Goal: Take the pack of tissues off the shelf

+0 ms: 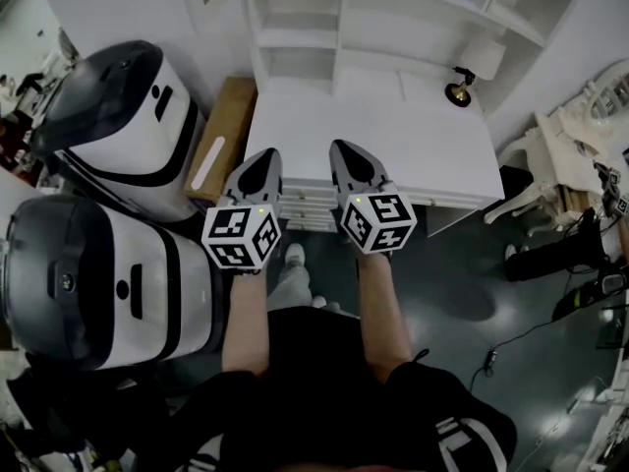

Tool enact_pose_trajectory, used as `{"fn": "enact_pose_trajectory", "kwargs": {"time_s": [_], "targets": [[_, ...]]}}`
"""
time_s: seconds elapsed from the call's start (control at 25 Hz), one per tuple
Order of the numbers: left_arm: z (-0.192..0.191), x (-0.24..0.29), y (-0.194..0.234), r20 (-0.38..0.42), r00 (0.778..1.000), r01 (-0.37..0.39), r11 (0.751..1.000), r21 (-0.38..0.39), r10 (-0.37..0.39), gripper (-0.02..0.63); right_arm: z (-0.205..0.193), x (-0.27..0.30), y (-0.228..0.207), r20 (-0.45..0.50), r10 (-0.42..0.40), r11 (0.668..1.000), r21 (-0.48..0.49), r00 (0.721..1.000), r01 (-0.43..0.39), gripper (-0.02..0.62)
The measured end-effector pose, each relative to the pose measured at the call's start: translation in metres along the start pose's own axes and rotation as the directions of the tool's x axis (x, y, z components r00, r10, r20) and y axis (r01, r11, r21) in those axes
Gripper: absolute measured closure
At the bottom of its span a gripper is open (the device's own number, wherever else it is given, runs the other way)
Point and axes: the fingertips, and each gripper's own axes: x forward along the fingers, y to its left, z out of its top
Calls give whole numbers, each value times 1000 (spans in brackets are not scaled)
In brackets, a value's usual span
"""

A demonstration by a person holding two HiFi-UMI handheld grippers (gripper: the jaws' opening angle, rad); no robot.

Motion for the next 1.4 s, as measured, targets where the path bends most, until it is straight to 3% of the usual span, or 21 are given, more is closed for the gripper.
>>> {"fn": "enact_pose_trajectory", "kwargs": {"time_s": [0.56,0.68,1.04,1.2,1.4], "targets": [[-2,71,-17,-17,996,91,996,3,-91,597,6,2,-70,-6,-101,995,-9,995,101,576],[-4,90,-16,-30,996,81,996,48,-80,596,9,17,-74,-6,-59,998,-22,998,59,575],[21,151,18,3,999,52,998,32,-52,597,13,96,-78,-29,67,996,-59,997,-68,576],[44,182,50,45,999,7,1000,22,-8,597,21,130,-93,-26,76,995,-66,997,-78,576],[72,221,73,73,997,8,1000,22,-9,597,30,170,-114,-29,68,996,-63,997,-70,575]]}}
